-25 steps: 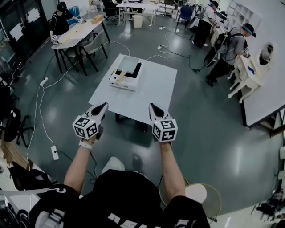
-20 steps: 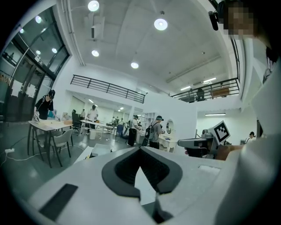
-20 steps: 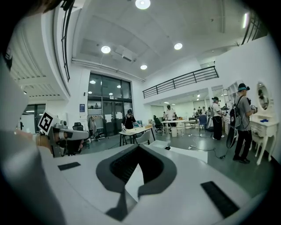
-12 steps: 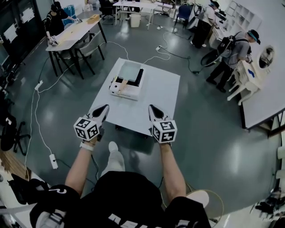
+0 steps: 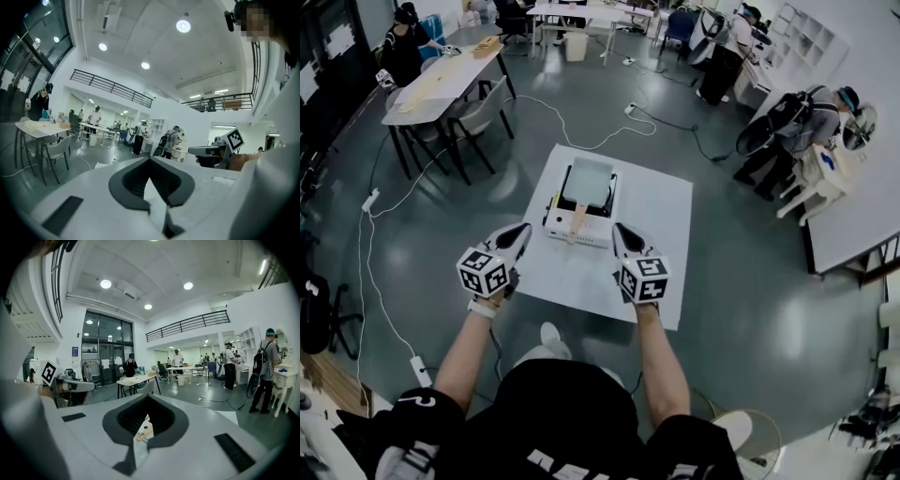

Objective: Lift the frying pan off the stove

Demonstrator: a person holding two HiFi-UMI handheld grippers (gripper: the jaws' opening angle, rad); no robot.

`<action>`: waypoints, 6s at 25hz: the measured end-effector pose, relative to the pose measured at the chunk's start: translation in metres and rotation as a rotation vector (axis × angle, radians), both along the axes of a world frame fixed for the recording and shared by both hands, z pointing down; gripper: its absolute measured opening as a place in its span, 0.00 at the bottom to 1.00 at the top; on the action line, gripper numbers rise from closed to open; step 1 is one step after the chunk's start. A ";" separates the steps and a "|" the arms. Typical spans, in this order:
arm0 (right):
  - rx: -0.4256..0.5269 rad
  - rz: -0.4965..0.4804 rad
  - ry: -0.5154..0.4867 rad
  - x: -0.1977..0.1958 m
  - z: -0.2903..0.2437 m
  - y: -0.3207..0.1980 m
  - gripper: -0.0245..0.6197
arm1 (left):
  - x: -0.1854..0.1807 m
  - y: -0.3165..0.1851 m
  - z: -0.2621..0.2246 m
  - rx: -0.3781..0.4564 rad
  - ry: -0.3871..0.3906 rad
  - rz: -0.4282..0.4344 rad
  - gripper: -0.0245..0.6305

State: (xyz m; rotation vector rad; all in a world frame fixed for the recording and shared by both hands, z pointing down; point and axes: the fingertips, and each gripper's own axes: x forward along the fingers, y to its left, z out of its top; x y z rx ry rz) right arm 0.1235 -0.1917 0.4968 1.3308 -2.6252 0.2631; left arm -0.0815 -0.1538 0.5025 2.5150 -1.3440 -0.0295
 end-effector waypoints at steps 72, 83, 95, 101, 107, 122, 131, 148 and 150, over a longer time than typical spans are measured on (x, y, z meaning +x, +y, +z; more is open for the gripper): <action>-0.572 -0.066 -0.164 -0.069 0.215 -0.142 0.40 | 0.072 -0.117 0.204 -0.461 0.139 0.393 0.33; -0.823 -0.143 -0.344 -0.092 0.273 -0.165 0.50 | 0.097 -0.130 0.252 -0.626 0.222 0.432 0.38; -0.962 -0.258 -0.471 -0.119 0.295 -0.186 0.49 | 0.118 -0.145 0.258 -0.723 0.393 0.487 0.38; -1.011 -0.293 -0.557 -0.127 0.295 -0.183 0.38 | 0.122 -0.142 0.261 -0.774 0.463 0.508 0.29; -1.026 -0.294 -0.627 -0.130 0.294 -0.184 0.31 | 0.121 -0.144 0.263 -0.781 0.491 0.496 0.27; -0.980 -0.260 -0.715 -0.122 0.269 -0.176 0.28 | 0.126 -0.135 0.242 -0.740 0.467 0.514 0.28; -0.806 -0.292 -0.673 -0.125 0.203 -0.157 0.28 | 0.122 -0.114 0.189 -0.591 0.409 0.572 0.28; -0.600 -0.309 -0.668 -0.135 0.109 -0.098 0.28 | 0.107 -0.053 0.112 -0.431 0.361 0.633 0.28; -0.596 -0.311 -0.674 -0.137 0.108 -0.094 0.28 | 0.105 -0.049 0.110 -0.431 0.363 0.637 0.28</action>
